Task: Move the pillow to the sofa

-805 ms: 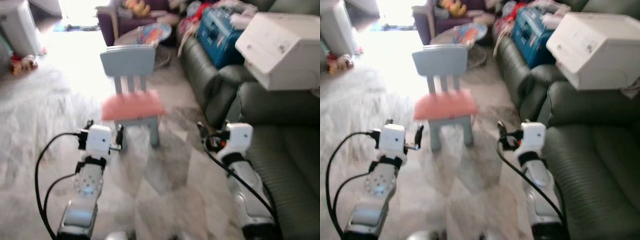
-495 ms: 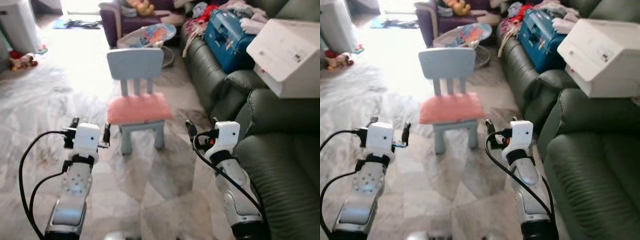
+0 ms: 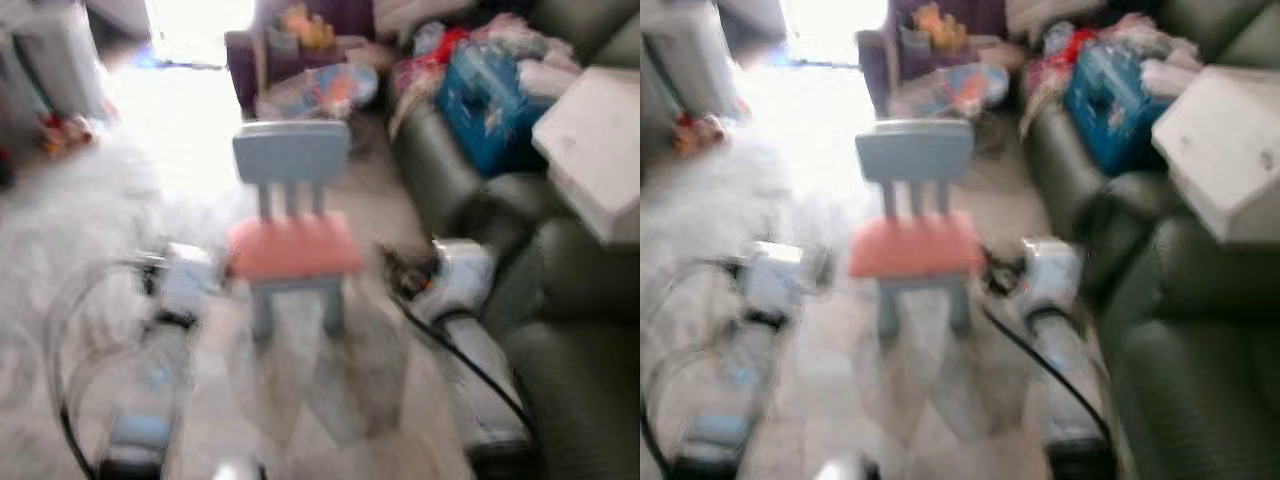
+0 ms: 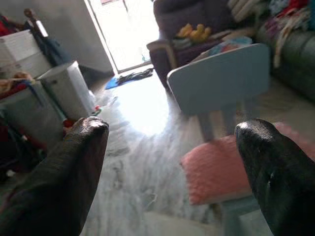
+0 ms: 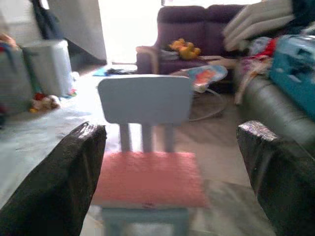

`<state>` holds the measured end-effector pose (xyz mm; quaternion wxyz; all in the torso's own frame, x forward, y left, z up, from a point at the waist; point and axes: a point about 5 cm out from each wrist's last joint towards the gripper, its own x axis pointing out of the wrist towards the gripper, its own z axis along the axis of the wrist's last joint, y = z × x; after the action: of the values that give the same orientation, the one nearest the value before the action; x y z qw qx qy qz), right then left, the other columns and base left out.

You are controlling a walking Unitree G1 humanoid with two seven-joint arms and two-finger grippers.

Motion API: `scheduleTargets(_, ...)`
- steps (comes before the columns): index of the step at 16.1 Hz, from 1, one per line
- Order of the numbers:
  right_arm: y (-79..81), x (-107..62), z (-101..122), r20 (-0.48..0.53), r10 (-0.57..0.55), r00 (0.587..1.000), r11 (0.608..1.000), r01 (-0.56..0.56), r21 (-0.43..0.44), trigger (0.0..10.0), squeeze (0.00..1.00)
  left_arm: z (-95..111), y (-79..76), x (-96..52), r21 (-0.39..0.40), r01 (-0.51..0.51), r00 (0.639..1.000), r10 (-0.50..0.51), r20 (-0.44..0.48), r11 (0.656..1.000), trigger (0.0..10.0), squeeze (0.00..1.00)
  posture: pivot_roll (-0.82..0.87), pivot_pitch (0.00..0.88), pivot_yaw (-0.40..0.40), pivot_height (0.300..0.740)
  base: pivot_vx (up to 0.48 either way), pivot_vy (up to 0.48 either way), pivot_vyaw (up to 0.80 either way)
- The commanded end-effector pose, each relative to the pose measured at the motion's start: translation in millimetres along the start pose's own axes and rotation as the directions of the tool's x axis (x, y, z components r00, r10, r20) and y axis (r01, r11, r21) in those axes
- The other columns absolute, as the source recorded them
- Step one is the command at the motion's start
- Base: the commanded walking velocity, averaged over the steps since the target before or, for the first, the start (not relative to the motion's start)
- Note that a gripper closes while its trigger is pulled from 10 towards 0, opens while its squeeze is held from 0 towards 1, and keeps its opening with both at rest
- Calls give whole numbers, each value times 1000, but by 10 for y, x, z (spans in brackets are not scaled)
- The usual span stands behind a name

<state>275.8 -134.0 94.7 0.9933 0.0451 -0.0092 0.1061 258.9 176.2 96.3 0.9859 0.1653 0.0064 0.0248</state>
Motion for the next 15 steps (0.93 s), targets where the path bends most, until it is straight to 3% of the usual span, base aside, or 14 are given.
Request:
scheduleTargets(1,-149,-34,32,8,-43,999,999,43,-21,10000,0,50,-105,21,-5,30,999,-30,13,1000,10000,0,18,0,-55,740,480,0,0)
scheduleTargets(11,-171,-18,36,8,-40,999,999,40,-18,10000,0,19,-64,34,-7,-13,1000,13,-10,1000,10000,0,20,0,-60,740,469,0,0)
scheduleTargets(15,-166,-14,39,9,-32,999,999,32,-26,10000,0,6,-32,48,4,-36,999,37,-17,999,10000,0,19,0,-62,740,383,286,0)
